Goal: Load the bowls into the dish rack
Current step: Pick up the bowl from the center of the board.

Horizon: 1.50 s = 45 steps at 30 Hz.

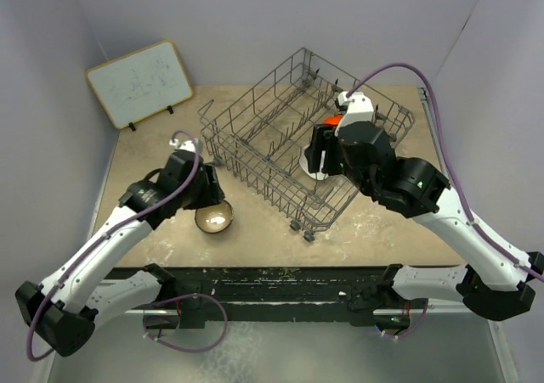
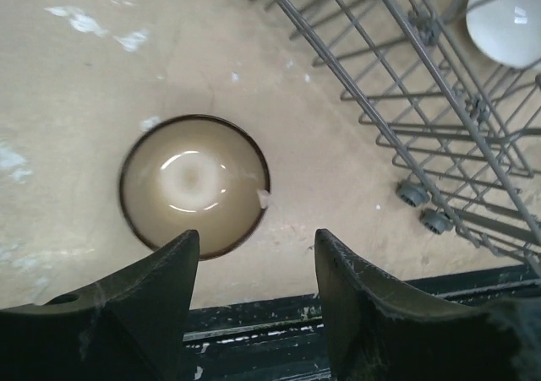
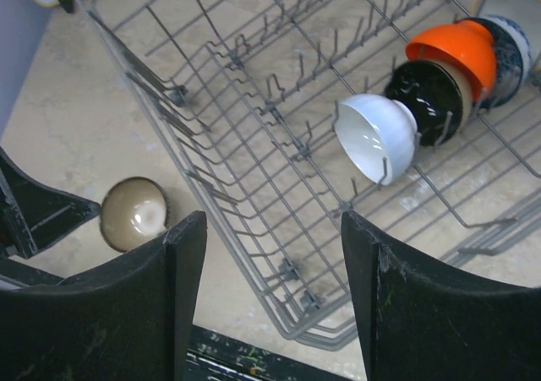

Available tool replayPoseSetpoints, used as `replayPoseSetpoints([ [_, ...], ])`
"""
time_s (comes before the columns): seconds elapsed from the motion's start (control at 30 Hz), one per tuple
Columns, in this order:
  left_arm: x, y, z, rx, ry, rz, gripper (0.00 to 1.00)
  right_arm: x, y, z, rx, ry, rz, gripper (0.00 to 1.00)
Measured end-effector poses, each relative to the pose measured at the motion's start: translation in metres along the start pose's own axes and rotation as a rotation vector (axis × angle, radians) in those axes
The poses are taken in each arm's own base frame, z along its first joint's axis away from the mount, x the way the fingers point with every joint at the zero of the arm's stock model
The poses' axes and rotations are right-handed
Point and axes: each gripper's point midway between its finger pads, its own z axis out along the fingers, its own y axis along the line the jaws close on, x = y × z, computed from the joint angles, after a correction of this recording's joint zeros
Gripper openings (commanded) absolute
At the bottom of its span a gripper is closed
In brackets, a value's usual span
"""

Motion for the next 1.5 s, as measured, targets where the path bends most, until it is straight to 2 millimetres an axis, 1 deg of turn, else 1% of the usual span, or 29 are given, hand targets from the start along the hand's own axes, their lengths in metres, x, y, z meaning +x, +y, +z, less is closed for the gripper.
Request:
replayPoseSetpoints([
  [0.07, 0.015, -0.013, 0.011, 0.013, 0.04, 0.039, 0.6, 0.007, -0.01, -0.001, 0.022, 0.016, -0.007, 0.68],
  [0.1, 0.023, -0.023, 0.017, 0.018, 0.057, 0.063, 0.6, 0.011, -0.015, -0.001, 0.032, 0.026, -0.013, 0.68],
  [0.17, 0.034, -0.037, 0.03, 0.018, 0.078, 0.097, 0.61, 0.017, -0.022, -0.001, 0.051, 0.042, -0.023, 0.68],
  [0.23, 0.046, -0.045, 0.043, -0.001, 0.101, 0.13, 0.62, 0.02, -0.027, -0.001, 0.062, 0.048, -0.025, 0.68],
  [0.3, 0.055, -0.049, 0.053, -0.023, 0.112, 0.145, 0.61, 0.02, -0.029, -0.002, 0.065, 0.047, -0.023, 0.69],
  [0.4, 0.055, -0.046, 0.061, -0.059, 0.098, 0.134, 0.59, 0.021, -0.033, -0.005, 0.068, 0.041, -0.02, 0.69],
  [0.5, 0.05, -0.043, 0.063, -0.087, 0.067, 0.118, 0.56, 0.021, -0.037, -0.009, 0.07, 0.036, -0.016, 0.69],
  [0.57, 0.051, -0.042, 0.063, -0.097, 0.057, 0.121, 0.53, 0.023, -0.039, -0.01, 0.07, 0.035, -0.015, 0.69],
  [0.67, 0.065, -0.034, 0.063, -0.111, 0.067, 0.151, 0.48, 0.027, -0.043, -0.011, 0.076, 0.039, -0.015, 0.69],
  [0.77, 0.087, -0.02, 0.063, -0.13, 0.088, 0.198, 0.47, 0.032, -0.044, -0.01, 0.078, 0.05, -0.021, 0.7],
  [0.87, 0.101, -0.006, 0.063, -0.154, 0.091, 0.23, 0.48, 0.035, -0.044, -0.007, 0.077, 0.059, -0.027, 0.7],
  [1.0, 0.106, 0.008, 0.065, -0.178, 0.068, 0.253, 0.47, 0.035, -0.043, -0.004, 0.075, 0.065, -0.034, 0.7],
  [1.17, 0.104, 0.009, 0.076, -0.196, 0.044, 0.292, 0.44, 0.036, -0.042, 0.0, 0.076, 0.069, -0.041, 0.7],
  [1.2, 0.105, 0.009, 0.079, -0.2, 0.046, 0.299, 0.42, 0.035, -0.042, 0.0, 0.077, 0.068, -0.041, 0.7],
  [1.23, 0.106, 0.009, 0.082, -0.203, 0.048, 0.307, 0.37, 0.035, -0.043, 0.0, 0.078, 0.065, -0.04, 0.7],
  [1.27, 0.107, 0.009, 0.085, -0.207, 0.05, 0.315, 0.3, 0.034, -0.043, 0.001, 0.079, 0.063, -0.039, 0.71],
  [1.37, 0.109, 0.01, 0.089, -0.21, 0.052, 0.329, 0.19, 0.033, -0.045, 0.001, 0.086, 0.061, -0.04, 0.71],
  [1.4, 0.11, 0.01, 0.09, -0.212, 0.052, 0.332, 0.17, 0.033, -0.046, 0.001, 0.086, 0.06, -0.041, 0.71],
  [1.5, 0.108, 0.008, 0.091, -0.21, 0.04, 0.329, 0.14, 0.031, -0.047, 0.002, 0.09, 0.057, -0.04, 0.71],
])
